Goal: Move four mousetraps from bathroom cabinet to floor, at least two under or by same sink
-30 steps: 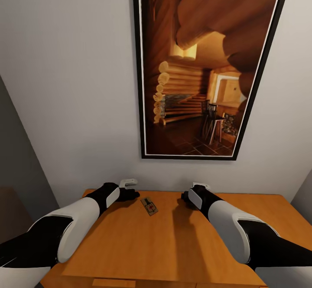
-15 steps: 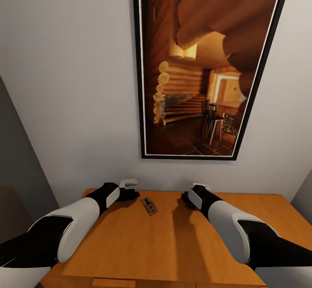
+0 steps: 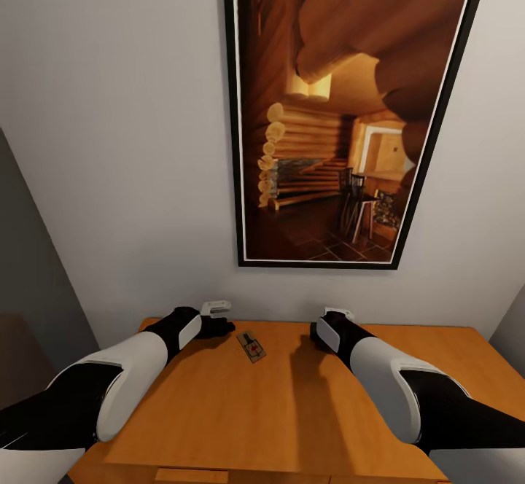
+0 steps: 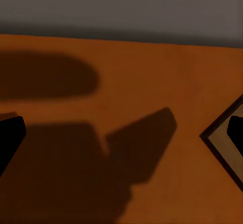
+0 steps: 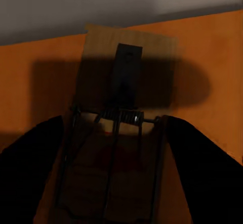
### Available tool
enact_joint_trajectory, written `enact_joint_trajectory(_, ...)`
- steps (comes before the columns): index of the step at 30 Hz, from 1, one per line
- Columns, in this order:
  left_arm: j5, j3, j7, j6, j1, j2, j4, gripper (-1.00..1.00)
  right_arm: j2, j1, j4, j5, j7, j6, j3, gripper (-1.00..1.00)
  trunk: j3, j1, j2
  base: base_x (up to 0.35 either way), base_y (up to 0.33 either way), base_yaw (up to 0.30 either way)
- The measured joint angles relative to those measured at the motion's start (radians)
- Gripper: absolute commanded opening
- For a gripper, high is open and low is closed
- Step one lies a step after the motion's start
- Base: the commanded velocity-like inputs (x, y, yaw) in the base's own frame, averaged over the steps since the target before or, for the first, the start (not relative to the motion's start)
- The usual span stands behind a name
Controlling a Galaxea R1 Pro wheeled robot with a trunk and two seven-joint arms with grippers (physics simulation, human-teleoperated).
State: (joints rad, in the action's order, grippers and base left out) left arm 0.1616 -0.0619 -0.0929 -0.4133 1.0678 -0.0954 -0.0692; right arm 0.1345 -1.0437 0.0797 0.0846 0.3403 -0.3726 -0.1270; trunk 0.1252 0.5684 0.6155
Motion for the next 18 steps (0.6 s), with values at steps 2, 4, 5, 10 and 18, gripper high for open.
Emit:
enact_joint_trajectory(2,0.000,0.000,0.000,0.000,0.000,0.000,0.000,1.00,0.000,0.000,0.000,0.000,0.000,0.000,0.000,-1.00,0.000,0.000,0.000,0.000,0.000,0.000)
enact_joint_trajectory(4,-0.001,0.000,0.000,0.000,0.000,0.000,0.000,1.00,0.000,0.000,0.000,-0.003,0.000,0.000,0.002,-1.00,0.000,0.000,0.000,0.000,0.000,0.000)
enact_joint_trajectory(5,0.000,0.000,0.000,0.000,0.000,0.000,0.000,1.00,0.000,0.000,0.000,-0.003,0.001,0.000,0.003,-1.00,0.000,0.000,0.000,0.000,0.000,0.000)
enact_joint_trajectory(10,0.000,0.000,0.000,0.000,0.000,0.000,0.000,1.00,0.000,0.000,0.000,-0.002,0.000,0.002,0.001,-1.00,0.000,0.000,0.000,0.000,0.000,0.000)
enact_joint_trajectory(18,0.000,0.000,0.000,0.000,0.000,0.000,0.000,1.00,0.000,0.000,0.001,0.002,0.001,0.011,-0.004,-1.00,0.000,0.000,0.000,0.000,0.000,0.000)
